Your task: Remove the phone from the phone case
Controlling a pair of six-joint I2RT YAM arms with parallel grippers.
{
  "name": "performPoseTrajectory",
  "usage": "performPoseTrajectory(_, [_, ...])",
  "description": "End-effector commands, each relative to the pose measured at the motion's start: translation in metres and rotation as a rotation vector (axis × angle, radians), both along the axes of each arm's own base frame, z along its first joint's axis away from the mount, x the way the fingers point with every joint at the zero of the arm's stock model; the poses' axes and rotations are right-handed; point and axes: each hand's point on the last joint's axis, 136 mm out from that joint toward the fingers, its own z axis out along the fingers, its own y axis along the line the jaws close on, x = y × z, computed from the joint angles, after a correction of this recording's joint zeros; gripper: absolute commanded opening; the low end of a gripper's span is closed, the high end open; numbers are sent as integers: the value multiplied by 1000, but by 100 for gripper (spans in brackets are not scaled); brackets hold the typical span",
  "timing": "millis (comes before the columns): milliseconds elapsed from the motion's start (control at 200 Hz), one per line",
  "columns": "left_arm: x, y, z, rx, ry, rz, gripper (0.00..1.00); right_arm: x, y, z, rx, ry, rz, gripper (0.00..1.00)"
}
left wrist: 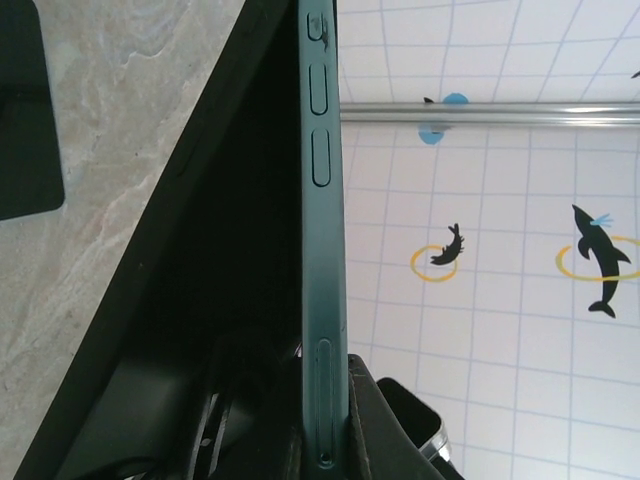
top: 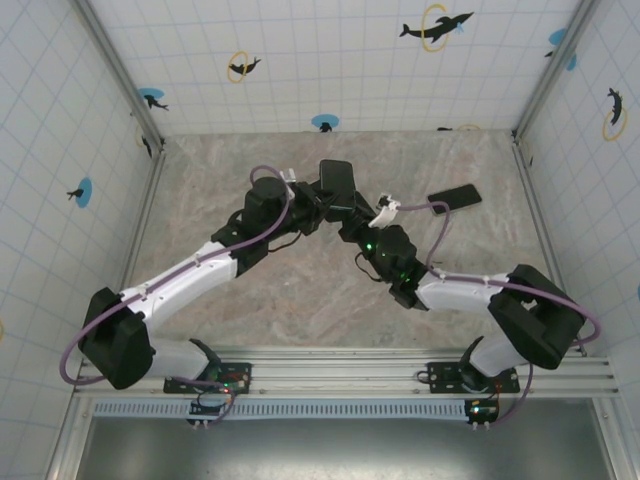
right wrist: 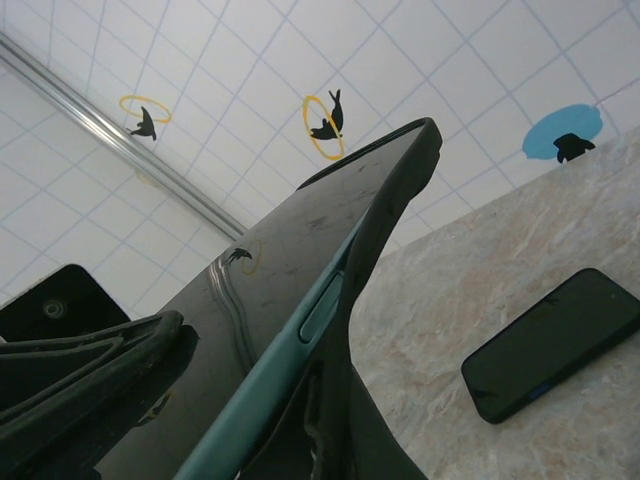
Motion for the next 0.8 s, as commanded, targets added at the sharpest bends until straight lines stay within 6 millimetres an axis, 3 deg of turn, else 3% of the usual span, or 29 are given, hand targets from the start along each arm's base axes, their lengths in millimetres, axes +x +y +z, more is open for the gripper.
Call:
performPoseTrajectory(0, [25, 9, 66, -49, -211, 84, 0, 7, 6, -13, -123, -5, -30, 0])
performPoseTrajectory(190, [27, -14, 73, -101, -220, 51, 0, 6, 18, -15, -112, -2, -8, 0])
performPoseTrajectory(365, [27, -15, 64, -99, -200, 51, 0, 8, 8, -22, -110, 15, -26, 0])
performPoseTrajectory(540, [32, 7, 52, -81, -179, 79, 0, 14, -19, -29, -113, 36, -82, 0])
performPoseTrajectory(796, [36, 40, 53, -71, -195, 114, 0, 16, -43, -33, -113, 48, -120, 0])
